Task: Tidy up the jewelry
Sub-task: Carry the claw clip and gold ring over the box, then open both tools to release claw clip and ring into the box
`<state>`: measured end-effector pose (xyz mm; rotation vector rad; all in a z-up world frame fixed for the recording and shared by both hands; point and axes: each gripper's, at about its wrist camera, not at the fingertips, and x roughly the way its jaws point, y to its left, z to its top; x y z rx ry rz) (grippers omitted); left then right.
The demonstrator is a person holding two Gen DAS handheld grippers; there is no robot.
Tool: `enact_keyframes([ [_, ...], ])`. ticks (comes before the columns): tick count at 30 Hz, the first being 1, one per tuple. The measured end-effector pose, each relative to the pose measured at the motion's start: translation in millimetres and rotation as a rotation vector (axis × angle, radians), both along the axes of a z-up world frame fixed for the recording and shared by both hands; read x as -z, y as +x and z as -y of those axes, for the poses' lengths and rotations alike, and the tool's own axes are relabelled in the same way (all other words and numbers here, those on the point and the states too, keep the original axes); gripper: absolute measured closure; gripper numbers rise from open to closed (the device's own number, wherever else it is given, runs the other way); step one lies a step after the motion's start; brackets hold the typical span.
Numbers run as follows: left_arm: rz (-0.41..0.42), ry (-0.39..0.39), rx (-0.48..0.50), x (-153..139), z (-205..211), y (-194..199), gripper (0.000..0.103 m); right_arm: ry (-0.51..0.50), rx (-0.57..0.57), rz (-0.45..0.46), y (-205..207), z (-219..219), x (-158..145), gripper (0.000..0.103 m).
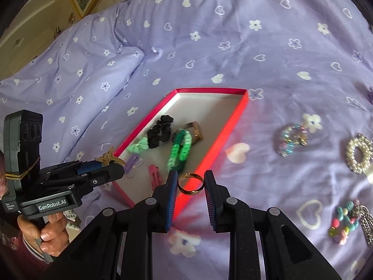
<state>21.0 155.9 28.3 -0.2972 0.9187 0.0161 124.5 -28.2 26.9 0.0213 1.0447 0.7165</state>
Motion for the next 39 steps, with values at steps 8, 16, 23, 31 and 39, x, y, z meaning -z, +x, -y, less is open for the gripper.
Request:
enact_keyframes([
  [8,-0.021,0.0,-0.057,10,-20,2,0.063,0.001,-0.048,-0.011,3,-27,8,0.08],
  [16,-0.036,-0.001,-0.076,19,-30,12,0.063,-0.004,-0.069,-0.024,10,-43,16,0.08],
  [23,-0.057,0.007,-0.087,30,-41,27,0.063,-0.019,-0.084,-0.028,17,-57,24,0.08],
  [31,-0.09,0.025,-0.106,49,-52,51,0.063,-0.084,-0.091,-0.012,29,-72,41,0.08],
  [39,-0.127,0.04,-0.111,71,-52,59,0.062,-0.147,-0.123,-0.017,29,-82,58,0.08],
])
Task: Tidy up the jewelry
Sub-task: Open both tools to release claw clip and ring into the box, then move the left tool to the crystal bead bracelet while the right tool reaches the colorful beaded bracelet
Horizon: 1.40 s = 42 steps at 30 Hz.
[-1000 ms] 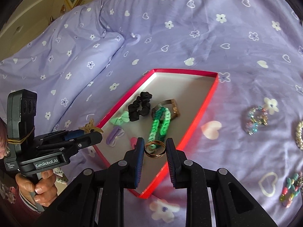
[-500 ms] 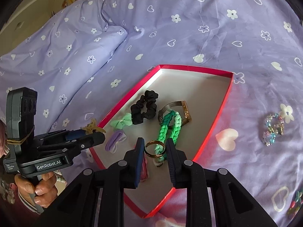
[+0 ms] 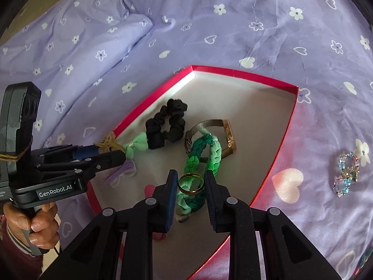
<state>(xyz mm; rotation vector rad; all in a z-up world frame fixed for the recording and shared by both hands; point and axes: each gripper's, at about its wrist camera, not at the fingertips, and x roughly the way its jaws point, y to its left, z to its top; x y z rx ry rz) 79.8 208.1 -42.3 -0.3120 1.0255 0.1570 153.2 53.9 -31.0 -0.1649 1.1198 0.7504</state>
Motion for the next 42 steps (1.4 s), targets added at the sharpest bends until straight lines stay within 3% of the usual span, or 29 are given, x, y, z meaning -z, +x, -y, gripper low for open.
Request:
enact_keyframes([
  [16,-0.004,-0.008,-0.017,3,1,-5,0.06,-0.004,-0.004,0.001,-2,0,-1,0.077],
  [21,0.009,-0.006,-0.024,-4,0,-11,0.054,0.006,0.001,0.0,-5,1,-4,0.062],
  [31,0.055,-0.006,-0.027,-30,3,-27,0.048,0.032,0.031,0.015,-11,13,-19,0.06],
  [42,0.1,-0.035,0.038,-55,39,-40,0.042,0.077,0.15,0.046,-27,78,-53,0.043],
])
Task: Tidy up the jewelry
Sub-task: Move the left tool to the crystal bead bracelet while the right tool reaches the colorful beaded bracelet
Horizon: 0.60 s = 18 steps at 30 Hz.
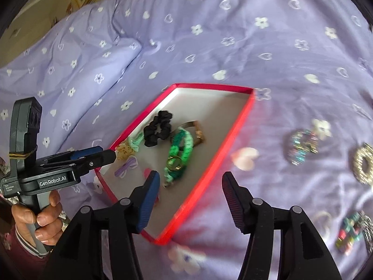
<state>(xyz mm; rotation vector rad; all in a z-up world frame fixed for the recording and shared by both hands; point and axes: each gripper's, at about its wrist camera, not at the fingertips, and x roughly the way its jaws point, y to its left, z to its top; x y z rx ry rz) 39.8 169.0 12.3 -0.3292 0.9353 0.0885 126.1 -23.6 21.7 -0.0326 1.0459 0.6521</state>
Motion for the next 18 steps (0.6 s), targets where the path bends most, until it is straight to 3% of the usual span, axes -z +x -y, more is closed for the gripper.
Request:
enact_keyframes([
  [18,-0.018,0.006,0.228,-6,94,20,0.041,-0.038,0.29,0.026,-30,154,-16,0.039],
])
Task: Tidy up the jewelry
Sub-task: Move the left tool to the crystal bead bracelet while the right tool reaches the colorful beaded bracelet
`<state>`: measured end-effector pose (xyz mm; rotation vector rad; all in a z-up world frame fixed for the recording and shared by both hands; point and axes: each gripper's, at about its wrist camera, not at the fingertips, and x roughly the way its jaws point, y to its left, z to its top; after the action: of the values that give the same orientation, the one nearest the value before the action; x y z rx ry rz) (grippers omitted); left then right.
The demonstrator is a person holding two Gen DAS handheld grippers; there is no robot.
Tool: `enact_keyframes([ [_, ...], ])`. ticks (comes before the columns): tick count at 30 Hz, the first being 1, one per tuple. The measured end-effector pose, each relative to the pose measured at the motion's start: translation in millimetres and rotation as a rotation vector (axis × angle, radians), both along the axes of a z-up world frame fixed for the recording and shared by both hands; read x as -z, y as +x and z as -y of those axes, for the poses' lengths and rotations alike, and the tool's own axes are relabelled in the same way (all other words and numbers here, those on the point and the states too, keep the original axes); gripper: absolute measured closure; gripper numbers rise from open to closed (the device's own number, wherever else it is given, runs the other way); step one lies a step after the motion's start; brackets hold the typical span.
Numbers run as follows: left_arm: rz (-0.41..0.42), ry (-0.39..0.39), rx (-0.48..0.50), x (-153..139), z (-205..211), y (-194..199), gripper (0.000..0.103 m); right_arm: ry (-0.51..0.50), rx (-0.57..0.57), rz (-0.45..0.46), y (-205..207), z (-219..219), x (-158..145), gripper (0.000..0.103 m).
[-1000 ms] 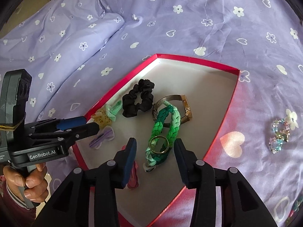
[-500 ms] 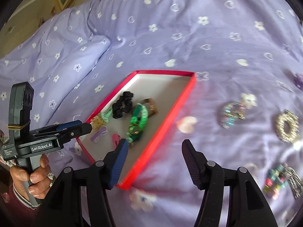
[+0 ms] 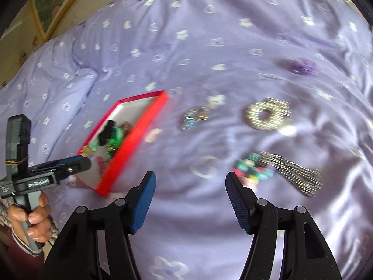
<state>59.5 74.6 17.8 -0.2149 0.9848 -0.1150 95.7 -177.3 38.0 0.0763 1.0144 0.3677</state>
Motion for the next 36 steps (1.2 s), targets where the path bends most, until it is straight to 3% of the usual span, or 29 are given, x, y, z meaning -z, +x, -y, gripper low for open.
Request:
enact_keyframes([
  [10,-0.001,0.045,0.073,1,44,33,0.041,-0.021,0.109,-0.007,-4,63,4,0.039],
  [21,-0.041,0.089,0.106,20,72,100,0.041,0.041,0.028,-0.052,7,39,24,0.039],
  [31,-0.114,0.109,0.099,64,86,182,0.04,0.115,0.068,-0.081,36,37,51,0.039],
  [34,-0.135,0.122,0.105,78,91,204,0.04,0.111,0.076,-0.065,42,36,55,0.042],
  [36,-0.142,0.132,0.112,85,95,215,0.04,0.095,0.09,-0.058,44,37,57,0.055],
])
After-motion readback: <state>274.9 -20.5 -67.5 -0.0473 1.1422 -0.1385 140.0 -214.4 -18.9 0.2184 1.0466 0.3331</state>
